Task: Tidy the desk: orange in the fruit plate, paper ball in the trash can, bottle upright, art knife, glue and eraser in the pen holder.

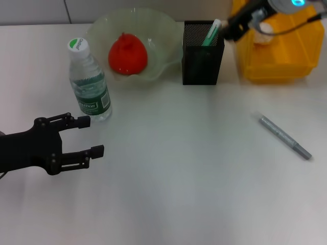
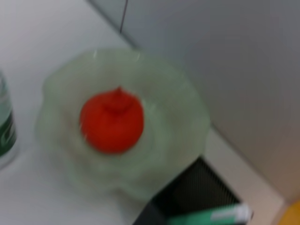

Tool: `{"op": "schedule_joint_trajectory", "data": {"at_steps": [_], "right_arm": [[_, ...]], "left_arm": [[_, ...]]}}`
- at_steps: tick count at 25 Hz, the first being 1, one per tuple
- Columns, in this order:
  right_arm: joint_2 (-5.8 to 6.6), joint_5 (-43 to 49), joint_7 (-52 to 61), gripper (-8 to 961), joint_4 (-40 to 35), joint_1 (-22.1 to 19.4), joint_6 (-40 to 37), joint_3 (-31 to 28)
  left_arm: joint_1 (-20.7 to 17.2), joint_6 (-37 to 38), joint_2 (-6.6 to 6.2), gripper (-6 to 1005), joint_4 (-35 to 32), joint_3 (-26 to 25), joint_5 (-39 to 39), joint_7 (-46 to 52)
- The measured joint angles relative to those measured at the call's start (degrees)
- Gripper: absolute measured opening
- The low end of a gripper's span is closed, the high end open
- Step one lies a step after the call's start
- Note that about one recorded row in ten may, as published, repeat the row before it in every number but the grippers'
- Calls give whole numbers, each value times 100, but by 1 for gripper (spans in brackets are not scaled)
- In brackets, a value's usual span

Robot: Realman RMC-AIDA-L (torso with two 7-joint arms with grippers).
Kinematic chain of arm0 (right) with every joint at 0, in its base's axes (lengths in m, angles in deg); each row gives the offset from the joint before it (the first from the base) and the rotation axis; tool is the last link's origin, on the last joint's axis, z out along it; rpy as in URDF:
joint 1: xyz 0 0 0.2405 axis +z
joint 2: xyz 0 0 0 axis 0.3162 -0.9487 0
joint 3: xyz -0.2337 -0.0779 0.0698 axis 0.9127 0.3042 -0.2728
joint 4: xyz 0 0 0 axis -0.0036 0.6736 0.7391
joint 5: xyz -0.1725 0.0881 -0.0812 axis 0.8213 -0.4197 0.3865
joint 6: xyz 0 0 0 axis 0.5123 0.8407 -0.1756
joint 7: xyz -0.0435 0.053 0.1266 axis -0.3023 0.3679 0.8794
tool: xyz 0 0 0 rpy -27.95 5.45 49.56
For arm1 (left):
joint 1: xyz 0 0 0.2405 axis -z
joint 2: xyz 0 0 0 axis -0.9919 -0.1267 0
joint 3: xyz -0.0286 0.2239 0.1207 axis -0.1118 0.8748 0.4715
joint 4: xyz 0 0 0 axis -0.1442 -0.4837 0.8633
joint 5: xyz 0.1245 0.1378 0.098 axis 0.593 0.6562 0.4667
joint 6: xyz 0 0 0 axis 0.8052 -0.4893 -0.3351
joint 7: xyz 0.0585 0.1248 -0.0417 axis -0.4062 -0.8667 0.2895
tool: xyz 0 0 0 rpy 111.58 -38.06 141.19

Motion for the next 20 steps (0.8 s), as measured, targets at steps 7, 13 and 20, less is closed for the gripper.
{"op": "schedule_joint_trajectory", "data": {"at_steps": [7, 13, 20], "right_arm": [[-19, -125, 0, 292, 139, -34, 636, 40], [-17, -183, -64, 302, 683, 8, 1069, 45], [-27, -206, -158, 313, 1067, 20, 1462, 61]], "left_arm": [[-3, 0, 2, 801, 2, -17, 0, -7], [-3, -64, 0, 801, 7, -3, 0, -25], [24, -110, 4, 801, 7, 0, 0, -13]]}}
